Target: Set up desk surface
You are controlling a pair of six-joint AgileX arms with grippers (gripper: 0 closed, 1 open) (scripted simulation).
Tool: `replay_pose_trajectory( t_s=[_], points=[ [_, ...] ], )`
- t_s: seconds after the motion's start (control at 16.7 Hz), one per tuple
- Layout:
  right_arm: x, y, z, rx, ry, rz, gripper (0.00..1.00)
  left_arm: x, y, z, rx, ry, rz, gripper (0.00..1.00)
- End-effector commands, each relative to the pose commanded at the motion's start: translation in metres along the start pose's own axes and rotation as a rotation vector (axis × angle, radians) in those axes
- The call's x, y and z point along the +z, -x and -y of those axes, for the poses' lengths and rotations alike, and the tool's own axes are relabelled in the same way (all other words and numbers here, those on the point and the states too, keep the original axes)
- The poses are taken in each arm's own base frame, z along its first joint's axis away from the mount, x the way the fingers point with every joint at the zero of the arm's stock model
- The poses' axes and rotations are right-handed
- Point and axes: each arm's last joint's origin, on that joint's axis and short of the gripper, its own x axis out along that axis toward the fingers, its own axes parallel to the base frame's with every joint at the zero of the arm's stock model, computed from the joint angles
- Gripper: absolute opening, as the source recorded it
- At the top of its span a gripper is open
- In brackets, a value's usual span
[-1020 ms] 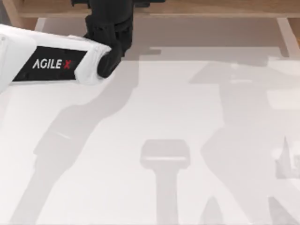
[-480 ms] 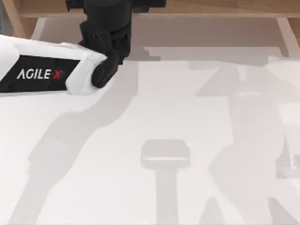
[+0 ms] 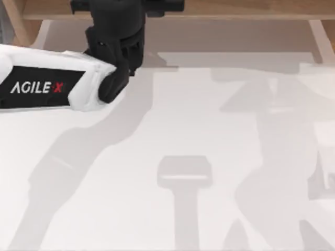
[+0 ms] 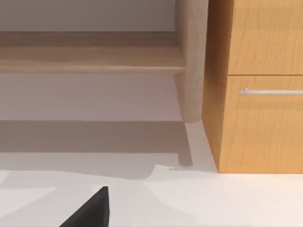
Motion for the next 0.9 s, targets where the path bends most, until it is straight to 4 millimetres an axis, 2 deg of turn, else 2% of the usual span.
replay_pose_trajectory(
  t_s=[0.18, 0.36, 0.66, 0.9],
  points=[
    [0.0, 0.0, 0.0, 0.0, 0.0, 0.0, 1.0, 0.006, 0.02, -0.01, -0.043, -0.079, -0.001, 0.0],
    [0.0, 0.0, 0.0, 0.0, 0.0, 0.0, 1.0, 0.012, 0.047, -0.031, -0.089, -0.205, -0.001, 0.0],
    [0.0, 0.0, 0.0, 0.0, 0.0, 0.0, 1.0, 0.01, 0.094, -0.081, -0.158, -0.477, 0.001, 0.0],
    [0.0, 0.0, 0.0, 0.0, 0.0, 0.0, 1.0, -0.007, 0.122, -0.125, -0.193, -0.722, -0.021, 0.0]
  ],
)
